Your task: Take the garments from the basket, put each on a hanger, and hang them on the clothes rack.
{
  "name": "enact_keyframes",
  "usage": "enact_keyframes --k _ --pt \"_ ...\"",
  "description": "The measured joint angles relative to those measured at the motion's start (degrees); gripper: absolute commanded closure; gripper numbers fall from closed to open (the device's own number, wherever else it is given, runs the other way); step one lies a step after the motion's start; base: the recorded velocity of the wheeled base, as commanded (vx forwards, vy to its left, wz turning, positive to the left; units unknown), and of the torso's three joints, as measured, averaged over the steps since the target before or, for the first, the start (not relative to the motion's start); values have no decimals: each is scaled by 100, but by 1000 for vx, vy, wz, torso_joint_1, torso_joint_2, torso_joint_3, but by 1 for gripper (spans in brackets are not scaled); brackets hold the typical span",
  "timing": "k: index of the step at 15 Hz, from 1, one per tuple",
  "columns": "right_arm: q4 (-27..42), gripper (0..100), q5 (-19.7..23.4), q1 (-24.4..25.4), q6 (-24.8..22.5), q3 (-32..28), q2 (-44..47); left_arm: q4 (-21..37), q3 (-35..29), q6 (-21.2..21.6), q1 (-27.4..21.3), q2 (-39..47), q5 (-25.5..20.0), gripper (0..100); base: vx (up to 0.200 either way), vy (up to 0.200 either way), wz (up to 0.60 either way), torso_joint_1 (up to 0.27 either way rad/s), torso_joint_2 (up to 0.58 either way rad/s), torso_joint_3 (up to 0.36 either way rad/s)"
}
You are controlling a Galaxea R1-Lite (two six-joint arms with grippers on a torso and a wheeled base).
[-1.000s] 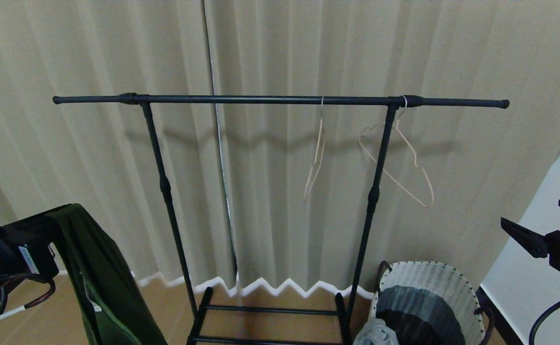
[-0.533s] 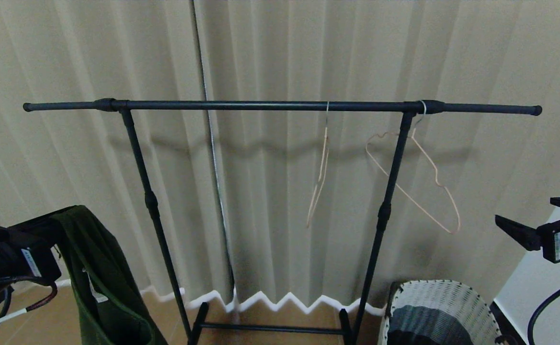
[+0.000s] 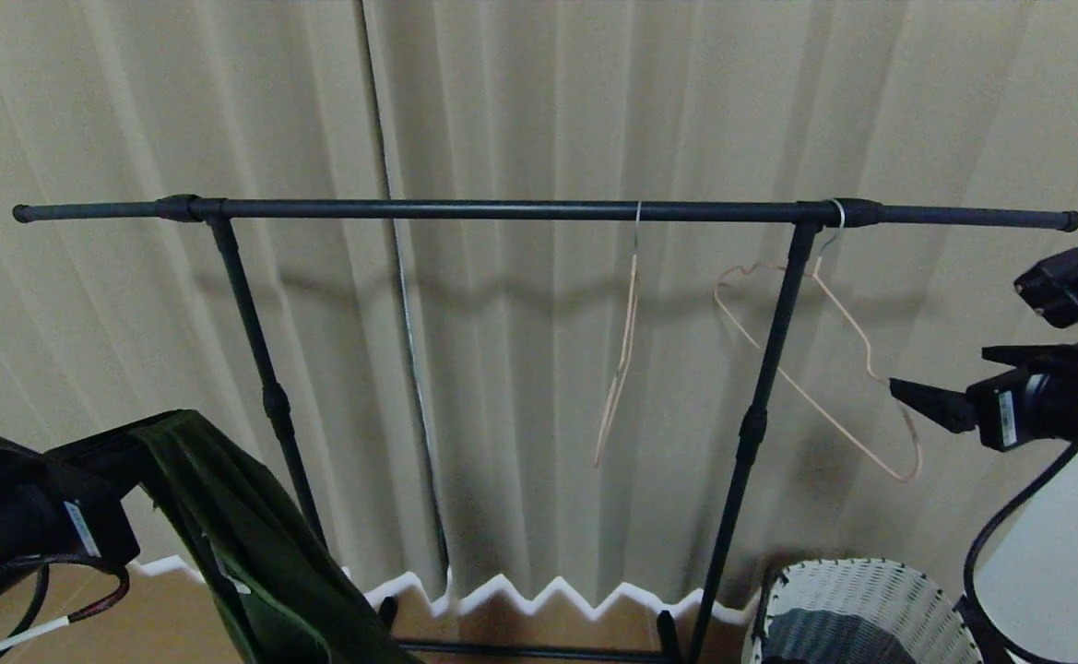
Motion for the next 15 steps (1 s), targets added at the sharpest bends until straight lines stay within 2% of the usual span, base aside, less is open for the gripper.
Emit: enact_keyframes --k 2,4,6,11,15 --pt "510 0 -102 158 329 -624 364 0 4 -2 -48 27 0 100 0 0 0 0 0 0" --pt "875 0 -414 294 641 -1195 817 2 4 -2 -63 52 0 100 0 0 0 0 0 0" --pt "1147 0 -622 449 901 -1571 1213 2 10 5 -69 68 2 100 0 0 0 0 0 0" --pt "1284 0 -646 567 1193 -1776 1709 2 12 7 -74 90 2 100 0 0 0 0 0 0" --pt "1234 0 -645 619 1213 -1936 1812 0 20 7 -80 94 5 100 0 0 0 0 0 0"
